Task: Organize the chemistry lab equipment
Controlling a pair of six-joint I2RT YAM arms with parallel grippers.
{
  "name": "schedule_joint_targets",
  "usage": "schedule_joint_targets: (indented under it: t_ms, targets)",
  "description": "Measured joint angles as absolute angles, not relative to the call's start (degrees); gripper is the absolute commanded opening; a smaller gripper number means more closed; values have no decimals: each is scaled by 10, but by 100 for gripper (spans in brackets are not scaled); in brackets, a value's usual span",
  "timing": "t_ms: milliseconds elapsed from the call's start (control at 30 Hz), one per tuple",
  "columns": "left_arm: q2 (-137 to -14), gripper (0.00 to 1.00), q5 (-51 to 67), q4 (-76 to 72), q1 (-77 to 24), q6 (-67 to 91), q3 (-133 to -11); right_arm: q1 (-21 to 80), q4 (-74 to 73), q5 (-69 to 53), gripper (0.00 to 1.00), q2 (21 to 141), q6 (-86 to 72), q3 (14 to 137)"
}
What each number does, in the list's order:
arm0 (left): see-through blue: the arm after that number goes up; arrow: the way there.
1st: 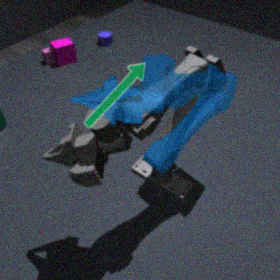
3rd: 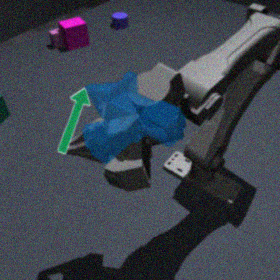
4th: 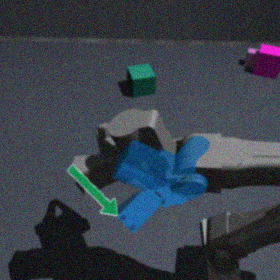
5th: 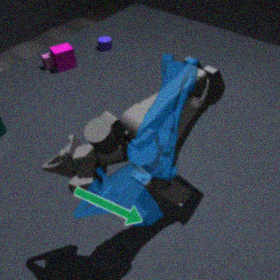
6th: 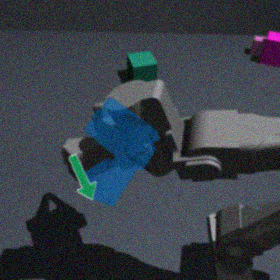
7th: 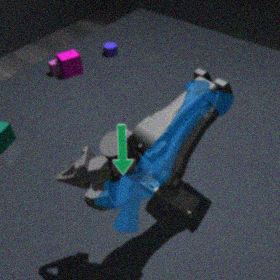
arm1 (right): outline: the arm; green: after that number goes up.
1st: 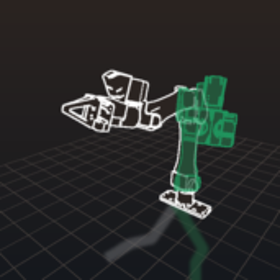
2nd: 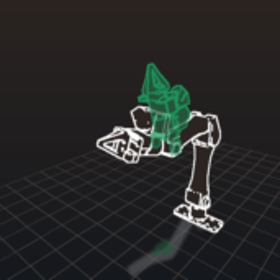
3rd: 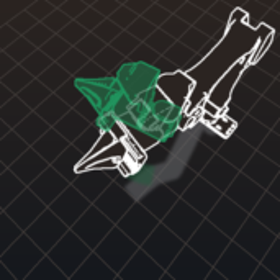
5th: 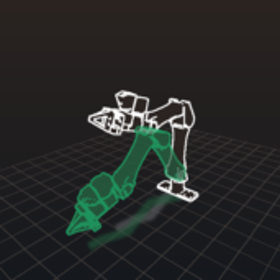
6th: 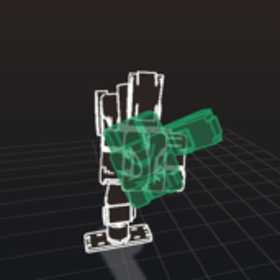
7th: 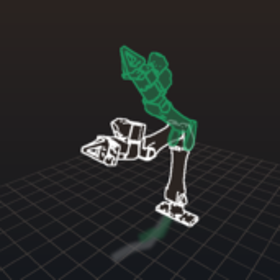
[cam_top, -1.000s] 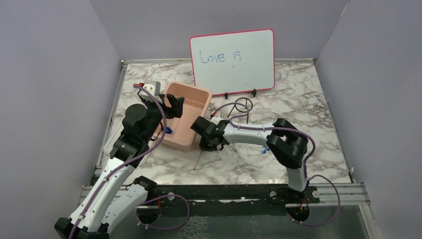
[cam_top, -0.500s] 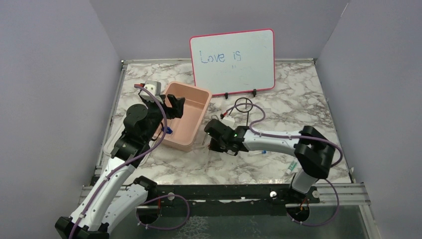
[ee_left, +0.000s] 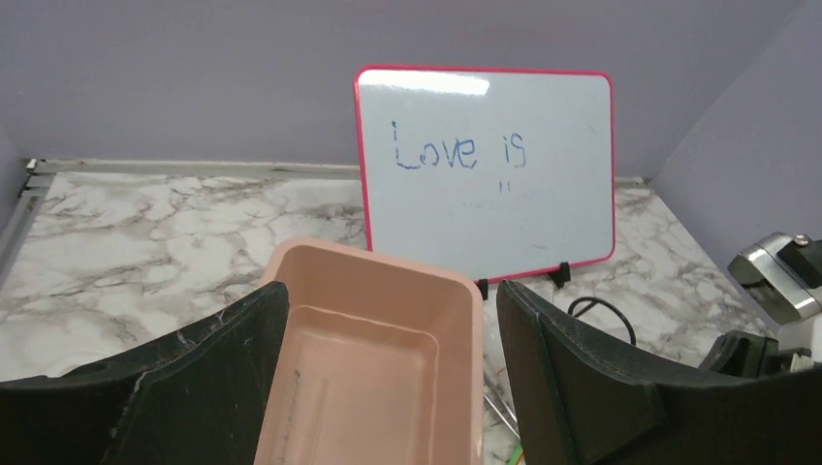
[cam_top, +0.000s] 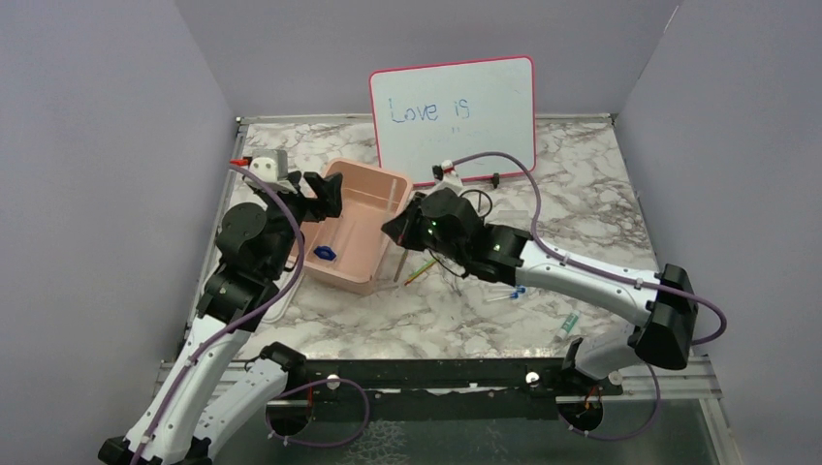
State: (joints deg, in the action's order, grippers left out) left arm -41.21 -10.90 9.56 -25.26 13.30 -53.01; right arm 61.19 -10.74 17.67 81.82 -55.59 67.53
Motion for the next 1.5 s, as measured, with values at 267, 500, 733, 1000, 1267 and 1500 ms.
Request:
schedule_joint_targets:
  t_ms: [267,500,733,1000,1267,1500]
  targets:
    - [-366,81,-215,101,-253,146,-538,602,-116,186,0,979,-579,877]
    - [-343,82,-276,124,-253,155,-540,587,-150,189,0,1117,-610,978]
    - [-335,82,-304,129,-253,157,-540,571,-185,174,1,1235,-641,1079]
    - [-335,83,-316,129,-253,156,-537,562,-224,166,1,1333,-645,1181]
    - [-335,83,-321,129,-253,156,-521,557,-237,155,7,1383,-645,1206]
    - [-335,83,-326,129,-253,154,-519,557,-234,134,31,1406,-646,1213]
